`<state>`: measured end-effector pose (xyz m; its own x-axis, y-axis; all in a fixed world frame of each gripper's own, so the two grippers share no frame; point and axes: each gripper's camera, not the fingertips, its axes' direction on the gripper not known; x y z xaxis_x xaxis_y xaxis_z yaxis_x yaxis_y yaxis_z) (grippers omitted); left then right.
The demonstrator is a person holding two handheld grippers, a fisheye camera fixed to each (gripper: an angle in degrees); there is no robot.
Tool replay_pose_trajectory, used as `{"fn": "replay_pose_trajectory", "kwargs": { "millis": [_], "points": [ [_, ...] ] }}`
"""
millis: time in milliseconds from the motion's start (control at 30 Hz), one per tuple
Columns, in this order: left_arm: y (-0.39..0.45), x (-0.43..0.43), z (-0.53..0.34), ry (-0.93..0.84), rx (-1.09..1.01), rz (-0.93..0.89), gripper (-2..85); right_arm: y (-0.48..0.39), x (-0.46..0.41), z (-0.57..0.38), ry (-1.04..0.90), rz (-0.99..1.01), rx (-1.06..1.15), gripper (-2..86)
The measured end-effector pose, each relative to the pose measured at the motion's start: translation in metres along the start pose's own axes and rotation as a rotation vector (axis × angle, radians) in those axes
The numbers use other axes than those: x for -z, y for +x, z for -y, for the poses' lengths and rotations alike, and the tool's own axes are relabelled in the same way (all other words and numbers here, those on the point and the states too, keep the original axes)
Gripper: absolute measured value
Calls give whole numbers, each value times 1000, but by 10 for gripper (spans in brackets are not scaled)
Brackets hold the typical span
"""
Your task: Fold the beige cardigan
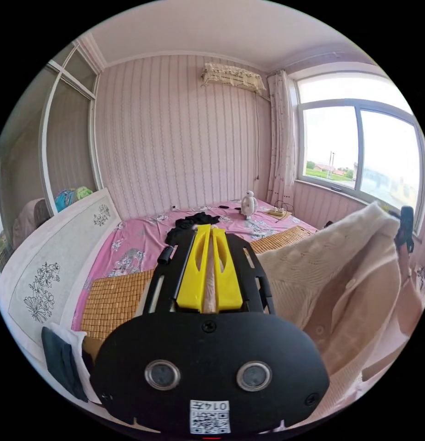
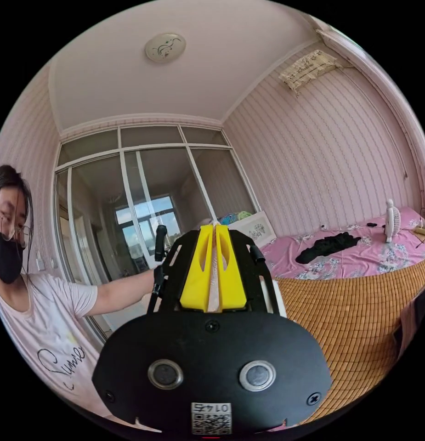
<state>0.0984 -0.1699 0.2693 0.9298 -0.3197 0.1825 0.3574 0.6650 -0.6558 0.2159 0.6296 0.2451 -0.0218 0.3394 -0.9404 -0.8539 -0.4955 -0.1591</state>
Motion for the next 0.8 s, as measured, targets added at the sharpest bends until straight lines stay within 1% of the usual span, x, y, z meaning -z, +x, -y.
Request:
{"fn": "replay_pose_trajectory", "kwargs": {
  "millis": [67, 100, 167, 200, 267, 300, 333, 367, 400, 467, 533, 567, 667, 733, 800],
  "points": [
    [-33, 6, 1, 25, 15, -8, -9, 9, 0, -36, -18, -20, -74, 2],
    [-39, 4, 0, 26, 18, -17, -9, 16, 2, -64, -37, -37, -145, 3],
    [-59, -20, -8, -6, 19, -135, -8, 29, 8, -112, -71, -93, -270, 4],
    [-63, -30, -13, -25, 26, -181, -7, 40, 11, -146, -111, -153, -367, 4],
    [-77, -77, -49, -151, 118, -354, -1, 54, 10, -196, -232, -352, -435, 5],
    [-79, -90, -63, -191, 143, -381, 1, 66, 4, -226, -376, -506, -475, 6],
    [-83, -112, -94, -284, 182, -403, 8, 74, 0, -249, -486, -599, -492, 7],
    [-85, -124, -126, -347, 190, -408, 15, 76, -1, -257, -520, -638, -496, 8],
    [-86, -127, -141, -365, 189, -409, 19, 77, -2, -267, -547, -696, -495, 9],
    [-92, -120, -199, -404, 180, -404, 34, 79, -11, -271, -578, -708, -473, 18],
    [-96, -106, -239, -438, 153, -391, 45, 82, -42, -269, -671, -703, -385, 38],
    [-98, -97, -264, -477, 135, -353, 49, 83, -53, -268, -695, -693, -352, 45],
    [-105, -82, -313, -575, 131, -235, 73, 86, -125, -264, -814, -601, -187, 70],
    [-108, -80, -332, -618, 164, -211, 86, 84, -193, -263, -894, -515, -38, 84],
    [-109, -81, -344, -654, 182, -185, 94, 81, -243, -265, -949, -458, 51, 89]
  ]
}}
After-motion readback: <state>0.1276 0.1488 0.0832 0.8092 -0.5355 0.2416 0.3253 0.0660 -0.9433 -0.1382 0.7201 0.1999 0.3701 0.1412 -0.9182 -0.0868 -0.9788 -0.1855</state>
